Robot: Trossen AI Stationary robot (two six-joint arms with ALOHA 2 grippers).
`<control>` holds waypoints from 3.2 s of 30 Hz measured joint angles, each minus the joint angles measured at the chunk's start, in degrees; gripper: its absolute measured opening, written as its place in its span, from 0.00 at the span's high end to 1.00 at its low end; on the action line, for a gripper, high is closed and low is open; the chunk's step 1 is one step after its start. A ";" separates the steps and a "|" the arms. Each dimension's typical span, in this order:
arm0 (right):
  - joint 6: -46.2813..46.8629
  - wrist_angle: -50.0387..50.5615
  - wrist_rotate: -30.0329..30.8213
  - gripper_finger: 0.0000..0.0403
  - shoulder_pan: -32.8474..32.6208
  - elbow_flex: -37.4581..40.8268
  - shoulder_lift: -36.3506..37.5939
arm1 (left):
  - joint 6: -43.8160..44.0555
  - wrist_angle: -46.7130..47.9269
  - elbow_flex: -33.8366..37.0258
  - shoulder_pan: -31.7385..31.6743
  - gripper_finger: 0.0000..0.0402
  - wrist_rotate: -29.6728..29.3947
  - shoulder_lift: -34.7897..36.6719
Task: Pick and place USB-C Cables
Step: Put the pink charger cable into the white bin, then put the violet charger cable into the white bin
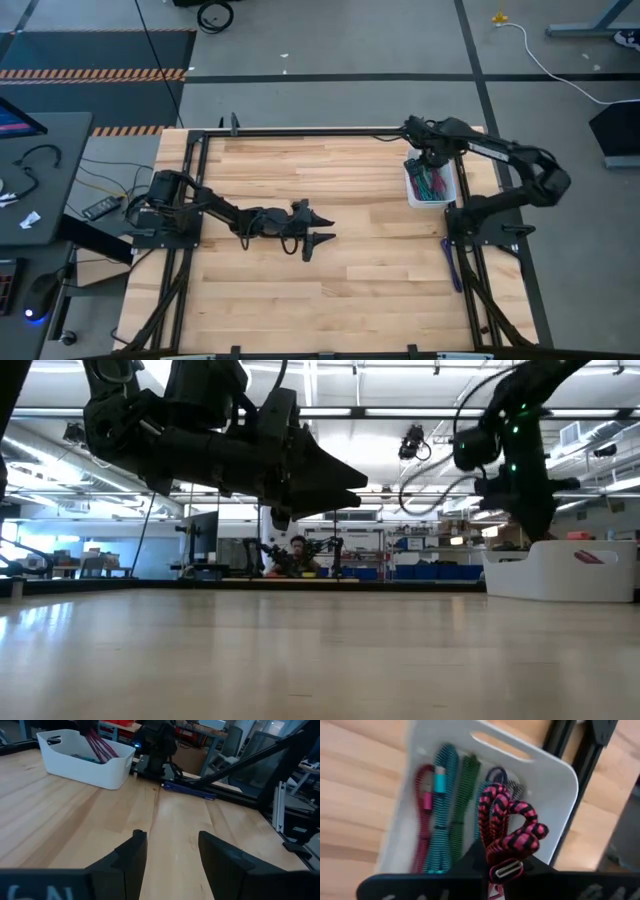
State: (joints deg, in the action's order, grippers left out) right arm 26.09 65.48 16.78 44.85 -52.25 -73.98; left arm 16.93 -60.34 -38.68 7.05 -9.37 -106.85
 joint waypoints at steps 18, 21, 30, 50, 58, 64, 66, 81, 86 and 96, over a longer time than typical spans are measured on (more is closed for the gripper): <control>-0.88 3.55 1.12 0.69 4.03 -0.76 -8.28 | -0.14 0.72 0.00 0.01 0.55 0.00 0.00; -1.21 3.54 1.57 0.62 3.64 -0.76 -7.23 | -0.18 0.72 0.00 -0.01 0.55 -0.02 0.00; -0.07 3.36 10.65 0.55 -6.63 -0.76 2.83 | -0.19 0.70 0.00 -0.01 0.55 -0.01 0.00; 61.37 3.41 -27.14 0.78 -78.79 12.19 -4.99 | -0.68 0.66 0.00 0.58 0.55 -0.02 0.00; 64.89 -2.80 -32.97 0.78 -83.35 12.24 -16.10 | -1.66 0.66 0.00 0.58 0.55 -0.01 0.00; 63.90 -3.95 -34.93 0.75 -83.41 13.80 -20.84 | -2.61 0.68 0.00 0.63 0.55 -0.02 0.00; 62.62 -4.62 -35.13 0.74 -83.39 14.26 -21.25 | -2.62 0.68 0.00 0.63 0.55 -0.01 0.00; 60.23 -7.73 -24.66 0.97 -83.50 13.32 -15.35 | -2.61 1.75 0.01 0.67 0.55 -0.02 0.00; 60.10 -5.87 -9.47 0.97 -83.45 5.39 -12.66 | -2.58 1.97 0.02 0.67 0.55 0.00 0.00; 57.25 17.37 22.99 0.97 -71.19 -7.63 -4.73 | -2.24 1.45 0.02 0.67 0.55 0.00 0.00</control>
State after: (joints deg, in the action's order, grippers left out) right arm 83.34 82.85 39.77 -26.34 -59.88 -78.71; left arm 14.69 -58.89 -38.65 7.73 -9.37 -106.85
